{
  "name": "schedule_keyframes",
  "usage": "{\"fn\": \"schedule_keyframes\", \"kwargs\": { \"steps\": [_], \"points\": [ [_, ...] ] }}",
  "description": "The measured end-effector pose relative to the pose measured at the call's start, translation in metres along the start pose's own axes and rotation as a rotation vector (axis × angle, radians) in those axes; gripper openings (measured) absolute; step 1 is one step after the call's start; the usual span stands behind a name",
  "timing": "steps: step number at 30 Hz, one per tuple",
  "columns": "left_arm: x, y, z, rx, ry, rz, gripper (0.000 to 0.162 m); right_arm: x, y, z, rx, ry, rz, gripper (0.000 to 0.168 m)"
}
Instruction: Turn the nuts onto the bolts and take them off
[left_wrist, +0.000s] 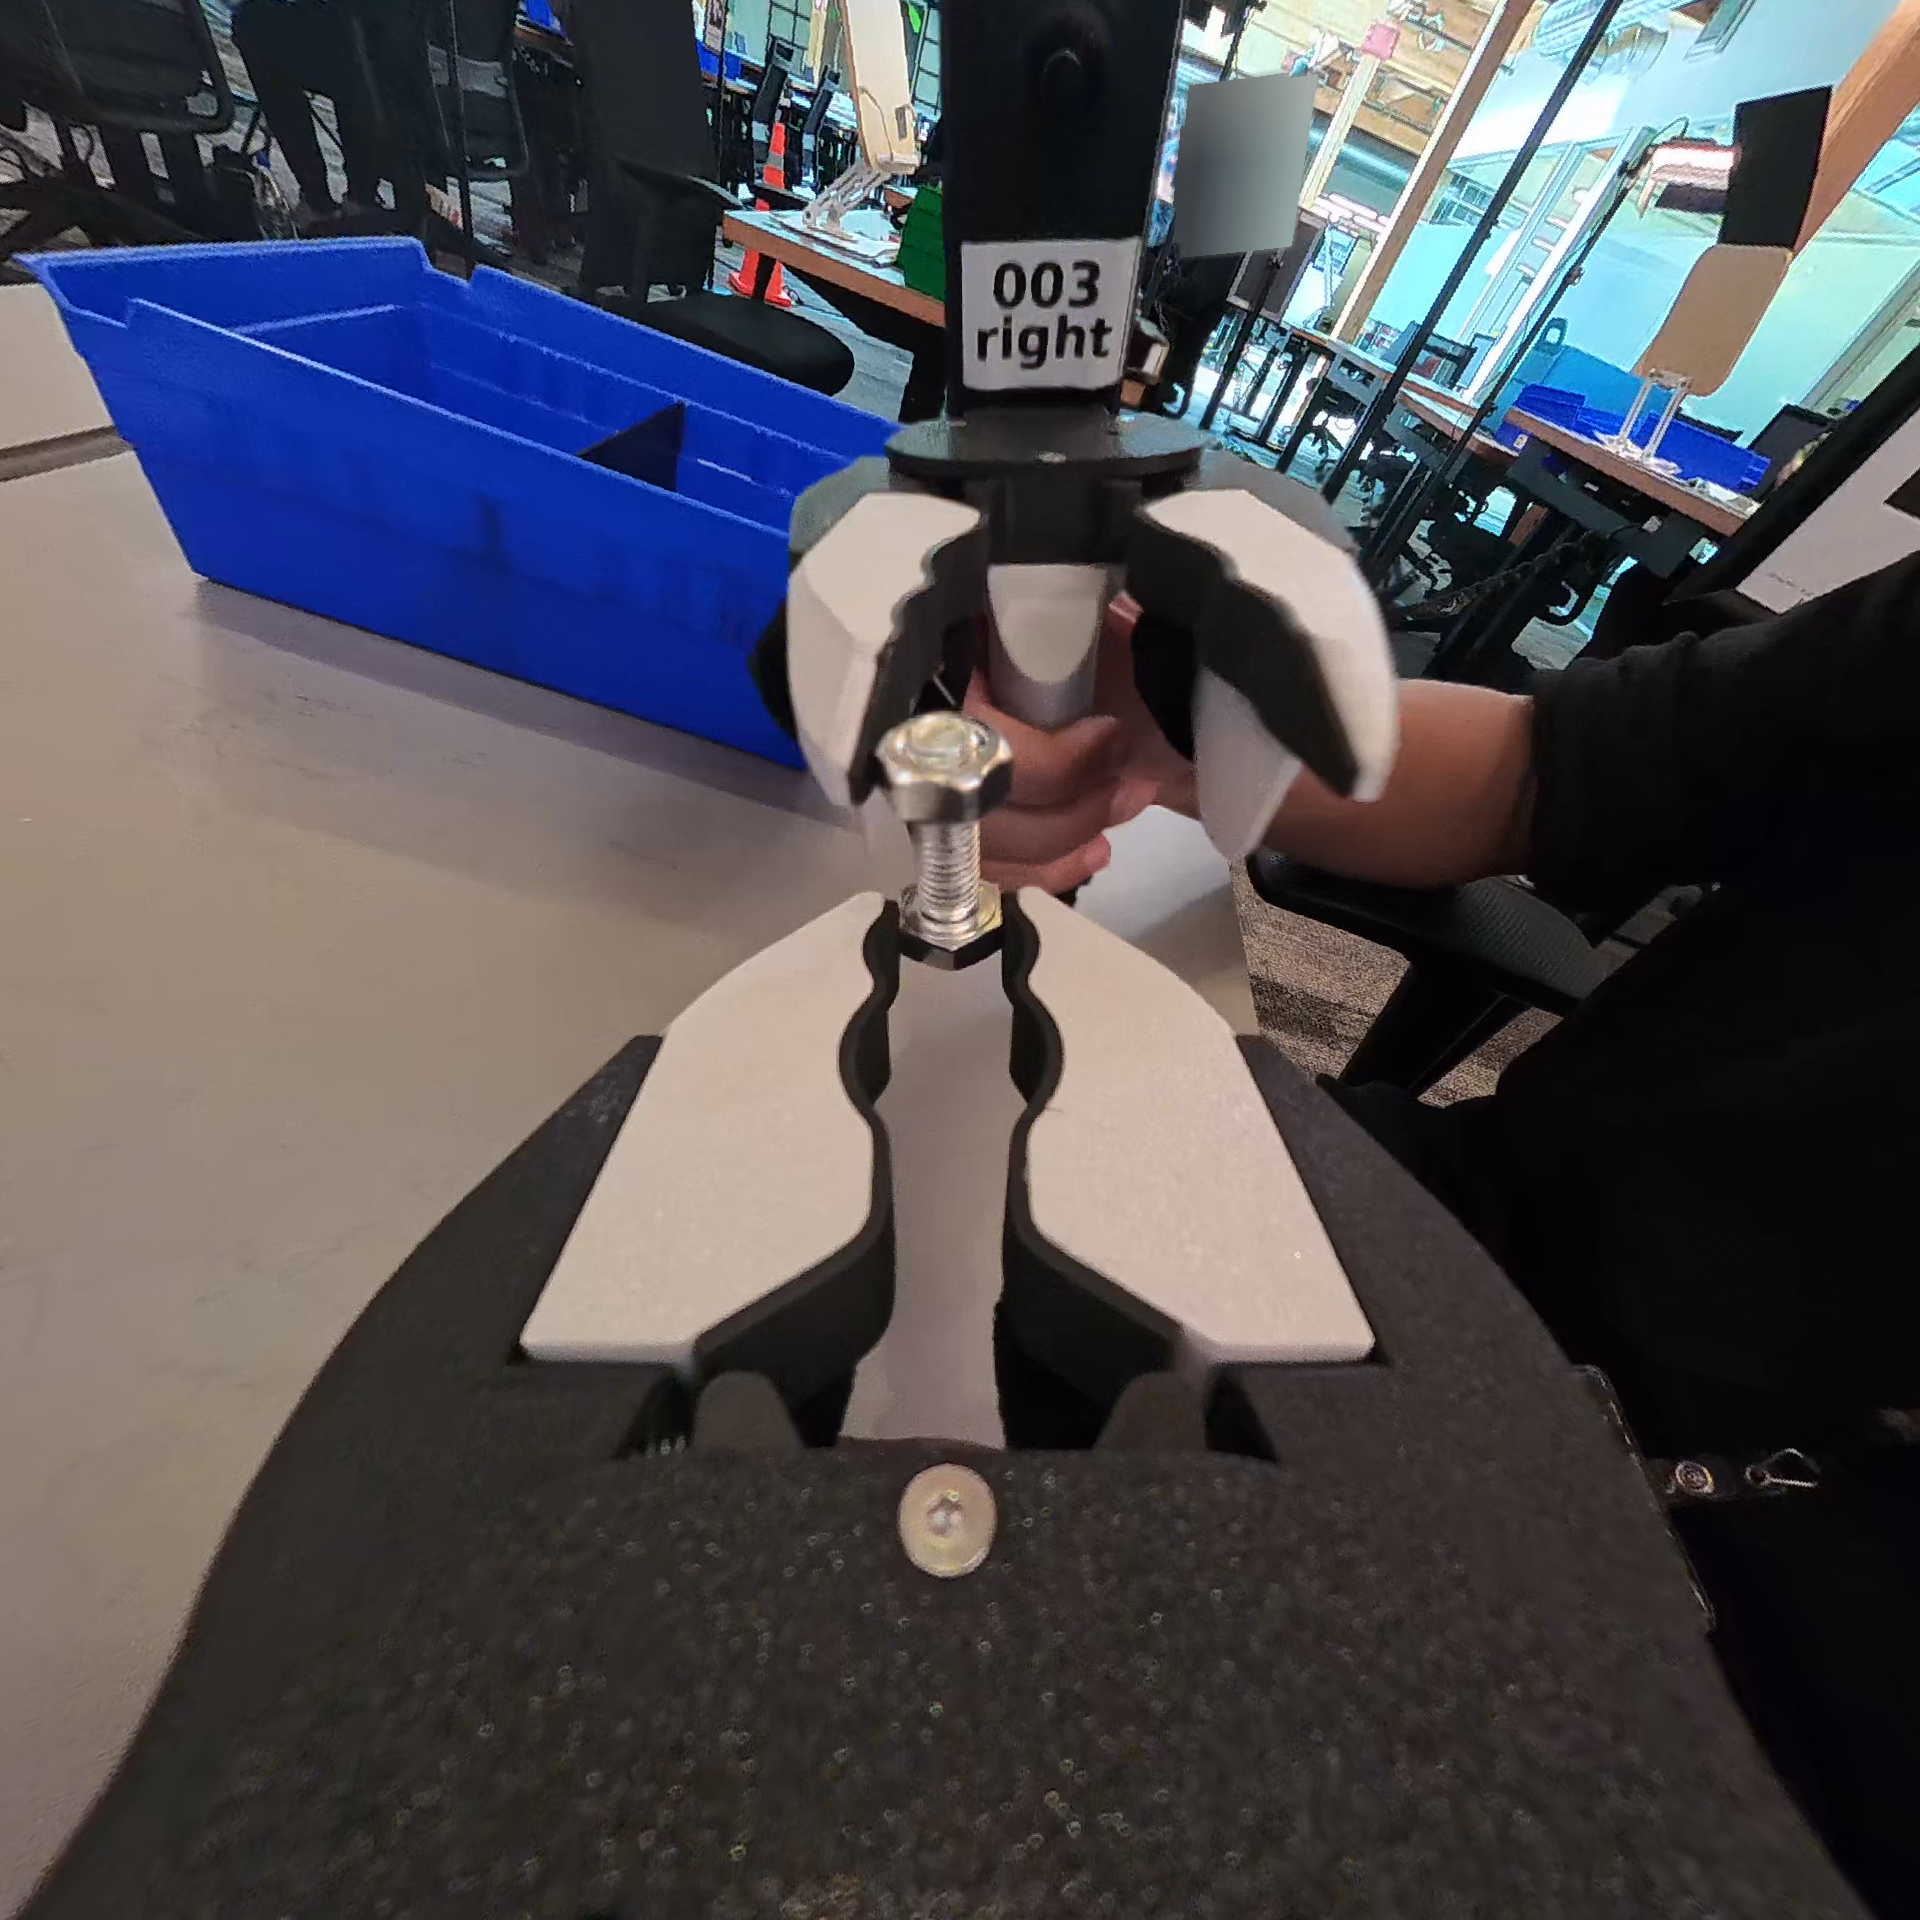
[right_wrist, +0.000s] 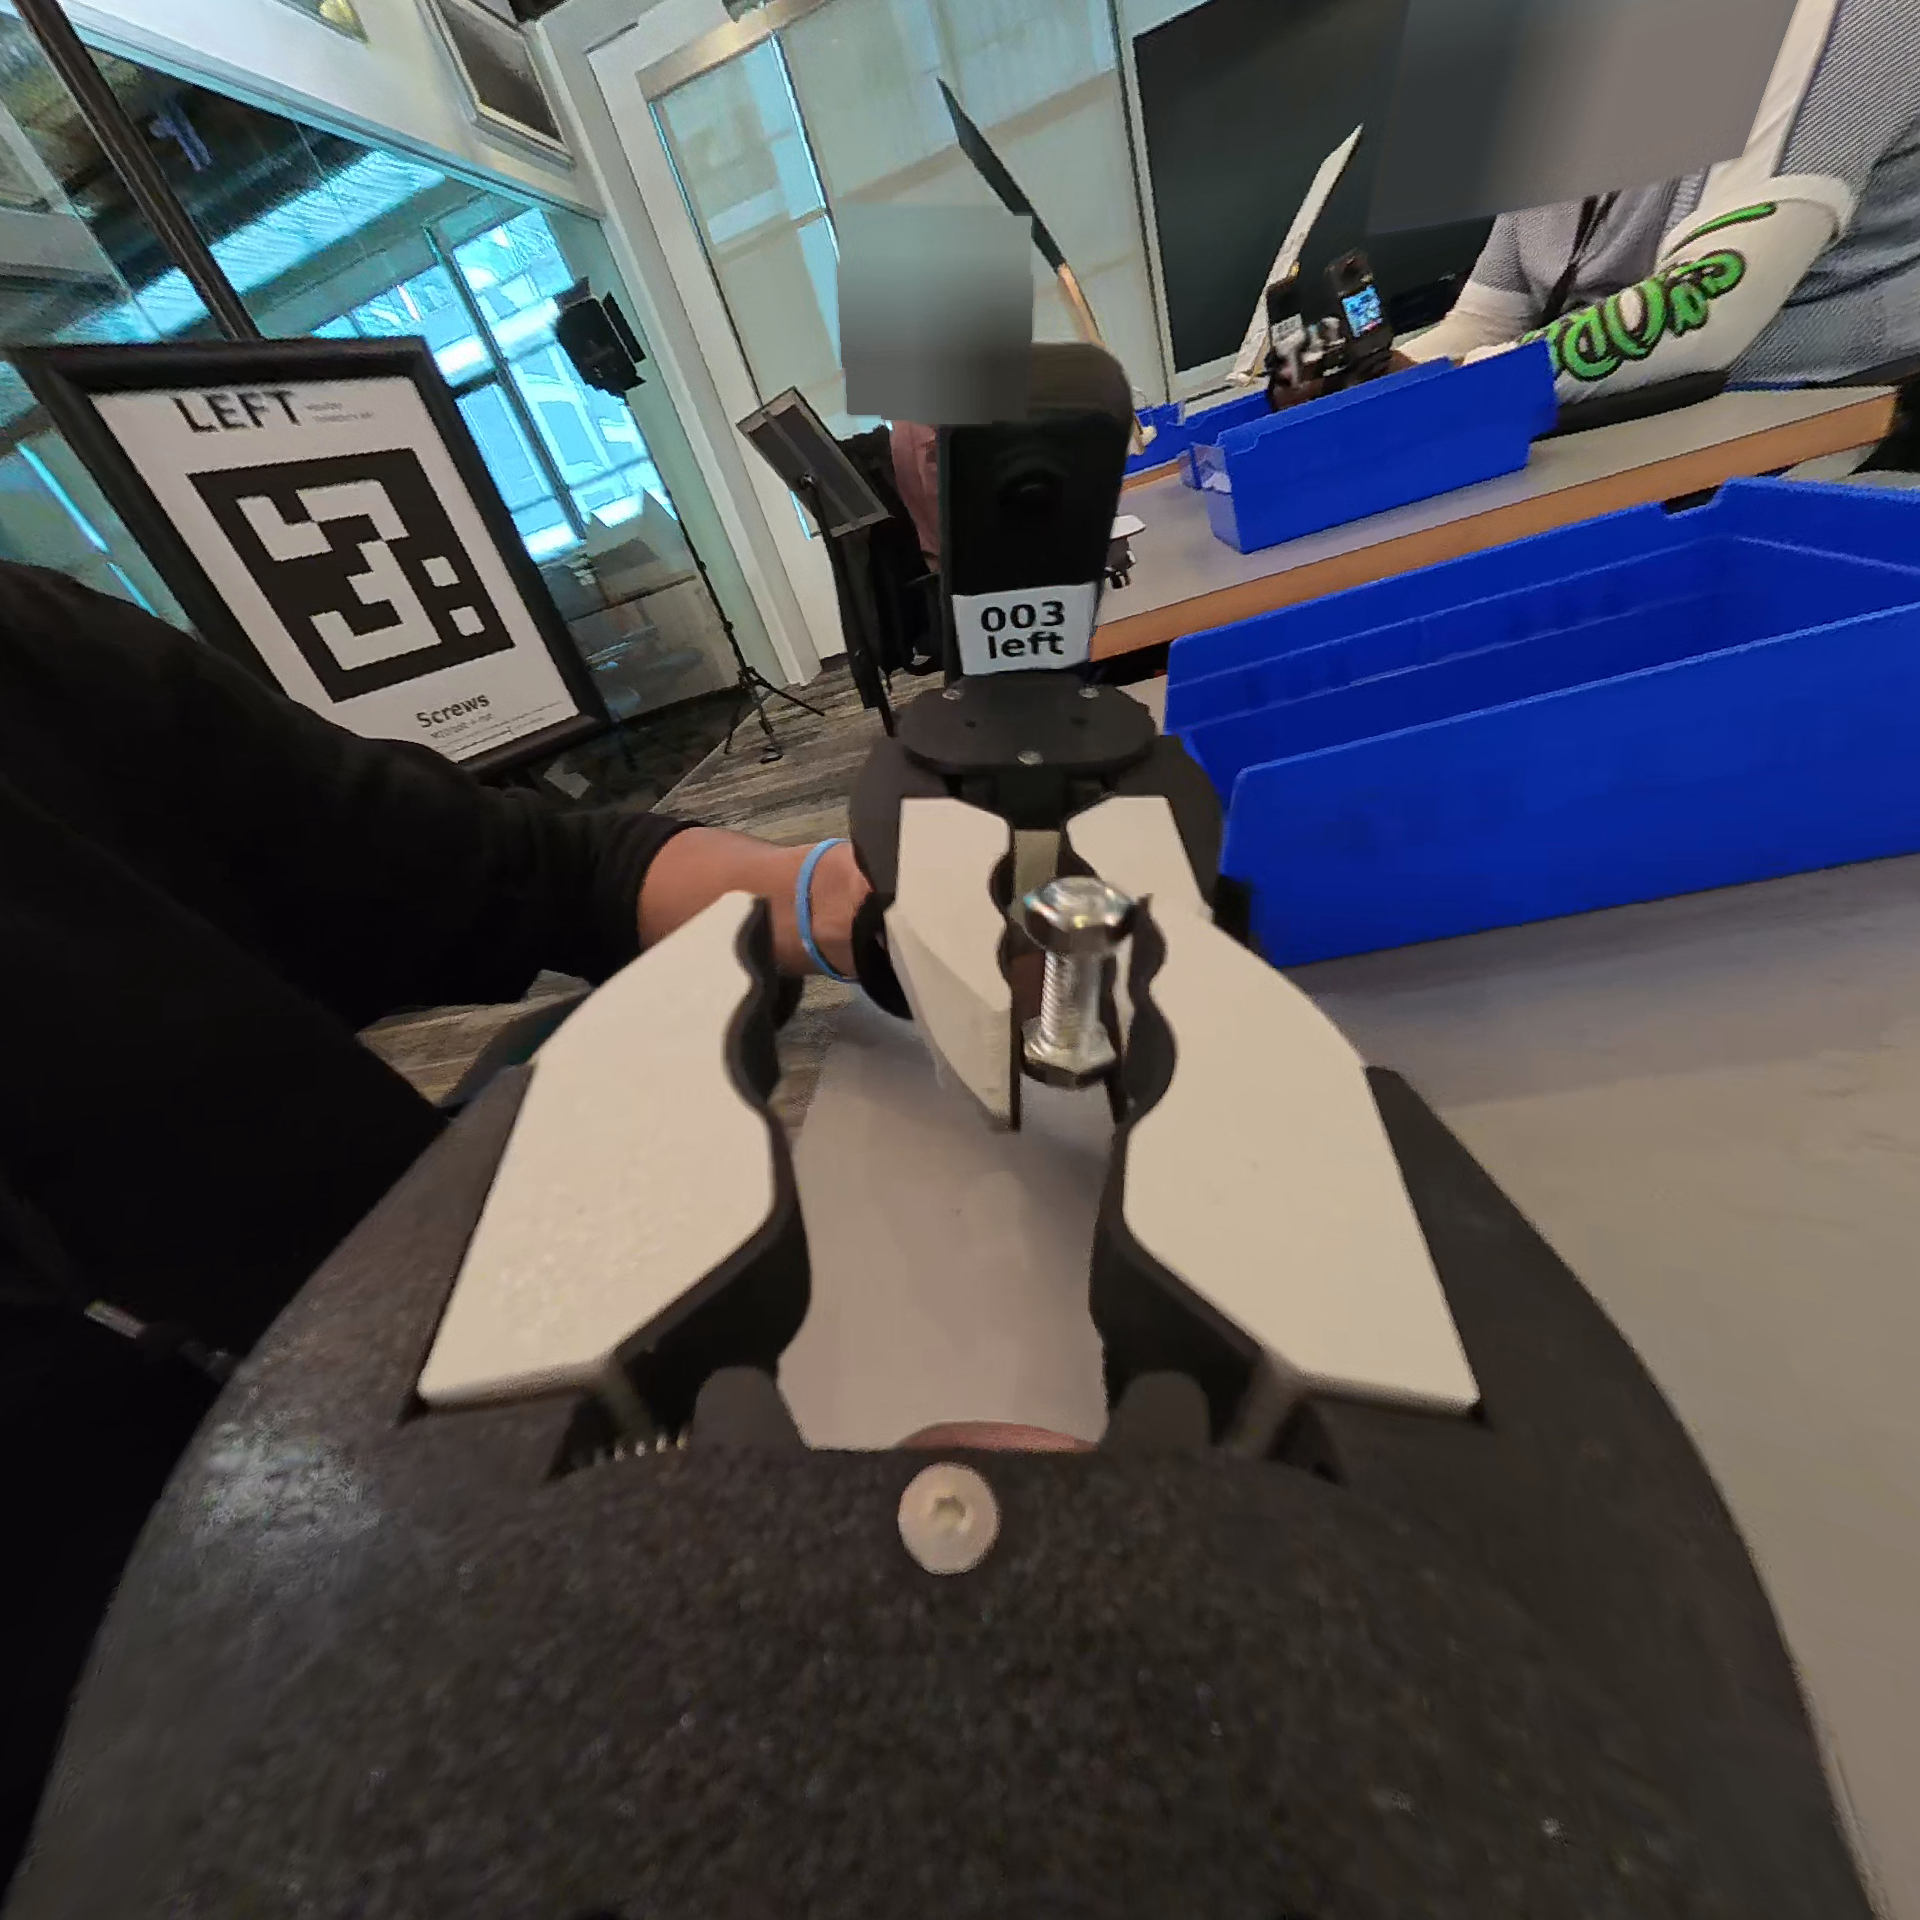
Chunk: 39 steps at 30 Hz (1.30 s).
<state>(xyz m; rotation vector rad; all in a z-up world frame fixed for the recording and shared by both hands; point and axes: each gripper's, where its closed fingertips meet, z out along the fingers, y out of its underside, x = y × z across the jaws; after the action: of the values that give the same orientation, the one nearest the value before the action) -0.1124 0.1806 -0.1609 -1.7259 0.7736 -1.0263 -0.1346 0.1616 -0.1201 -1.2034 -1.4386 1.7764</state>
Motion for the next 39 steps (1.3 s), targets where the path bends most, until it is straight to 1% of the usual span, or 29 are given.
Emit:
{"fn": "schedule_keyframes", "kwargs": {
  "steps": [1,3,5,8,10,13,14,17,20,23,26,28,29,32,33,36,39],
  "points": [
    [0.001,0.001,0.002,-0.006,0.006,0.001,0.018,-0.003,0.001,0.006,0.006,-0.015,0.015,0.073],
    [0.003,0.003,0.006,-0.017,0.011,0.004,0.017,-0.006,0.006,0.017,-0.006,-0.021,0.012,0.079],
    [0.004,0.004,0.008,-0.022,0.011,0.006,0.017,-0.002,0.009,0.019,-0.028,0.004,-0.029,0.074],
    [0.005,0.004,0.006,-0.024,0.007,0.010,0.017,0.009,0.001,0.003,0.002,0.046,-0.025,0.073],
    [0.004,0.002,0.003,-0.016,0.003,0.011,0.017,0.011,-0.006,-0.010,0.030,0.039,0.001,0.065],
    [0.002,0.000,0.000,-0.004,0.000,0.006,0.017,0.006,0.000,-0.012,-0.016,0.012,0.004,0.057],
    [0.002,-0.001,0.000,-0.003,0.000,0.006,0.017,0.003,0.003,-0.007,-0.031,-0.006,0.009,0.057],
    [0.003,0.002,0.003,-0.015,0.011,0.009,0.017,-0.006,0.006,0.011,-0.024,-0.029,0.025,0.075],
    [0.007,0.004,0.007,-0.028,0.019,0.009,0.017,-0.005,0.013,0.020,-0.055,-0.024,0.004,0.074],
    [0.007,0.005,0.006,-0.034,0.011,0.023,0.017,0.007,0.012,0.008,-0.048,0.025,0.002,0.072],
    [0.006,0.002,0.002,-0.021,0.007,0.020,0.017,0.011,0.006,-0.008,-0.036,0.040,-0.004,0.063],
    [0.005,0.001,0.002,-0.018,0.007,0.016,0.017,0.005,0.004,-0.011,-0.043,0.008,-0.016,0.057],
    [0.004,0.001,0.002,-0.018,0.006,0.015,0.017,0.000,0.003,-0.009,-0.039,-0.014,-0.014,0.057],
    [0.005,0.003,0.005,-0.027,0.013,0.018,0.018,-0.008,0.005,0.007,-0.037,-0.027,-0.011,0.075],
    [0.006,0.004,0.006,-0.034,0.012,0.021,0.017,-0.009,0.008,0.012,-0.048,-0.026,-0.018,0.076],
    [0.008,0.007,0.008,-0.049,0.009,0.035,0.017,-0.006,0.012,0.017,-0.074,-0.008,-0.046,0.074],
    [0.008,0.005,0.006,-0.043,0.005,0.041,0.017,0.004,0.006,0.004,-0.048,0.041,-0.046,0.071]
  ]
}}
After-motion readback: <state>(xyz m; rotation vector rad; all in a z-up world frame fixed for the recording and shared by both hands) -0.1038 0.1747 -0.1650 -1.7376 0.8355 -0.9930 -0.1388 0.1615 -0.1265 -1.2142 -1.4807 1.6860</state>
